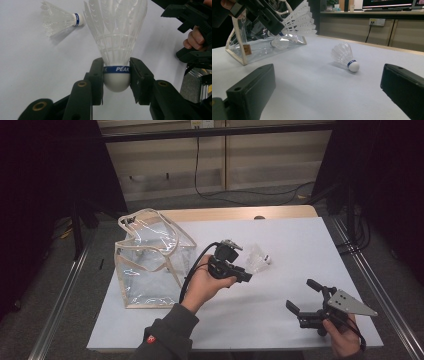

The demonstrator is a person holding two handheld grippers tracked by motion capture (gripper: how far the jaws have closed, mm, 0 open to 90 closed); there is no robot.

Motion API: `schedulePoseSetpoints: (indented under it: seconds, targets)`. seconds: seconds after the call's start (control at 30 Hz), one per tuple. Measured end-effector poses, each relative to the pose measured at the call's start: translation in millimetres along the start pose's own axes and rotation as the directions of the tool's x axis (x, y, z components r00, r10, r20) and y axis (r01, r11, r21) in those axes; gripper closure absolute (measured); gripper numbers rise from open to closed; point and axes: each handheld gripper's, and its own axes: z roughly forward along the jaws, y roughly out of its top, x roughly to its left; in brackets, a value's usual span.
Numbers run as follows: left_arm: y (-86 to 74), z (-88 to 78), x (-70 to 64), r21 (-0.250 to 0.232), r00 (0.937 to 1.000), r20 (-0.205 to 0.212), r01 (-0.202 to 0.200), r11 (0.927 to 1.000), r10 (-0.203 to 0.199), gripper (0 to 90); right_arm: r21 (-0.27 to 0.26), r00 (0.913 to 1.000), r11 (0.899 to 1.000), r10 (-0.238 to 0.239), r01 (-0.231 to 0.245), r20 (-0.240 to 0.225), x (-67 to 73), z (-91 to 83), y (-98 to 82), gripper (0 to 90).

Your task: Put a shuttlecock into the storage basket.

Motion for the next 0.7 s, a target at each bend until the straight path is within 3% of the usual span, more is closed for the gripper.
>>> schedulePoseSetpoints:
  seconds: [0.7]
  targets:
    - [10.1, -19.1, 5.8, 0.009, 0.9999, -0.012, 0.008, 0.9999, -0.008, 65.6, -0.001, 1.0, 1.0, -0.003, 0.003, -0.001, 0.4, -0.4, 0.0, 0.0]
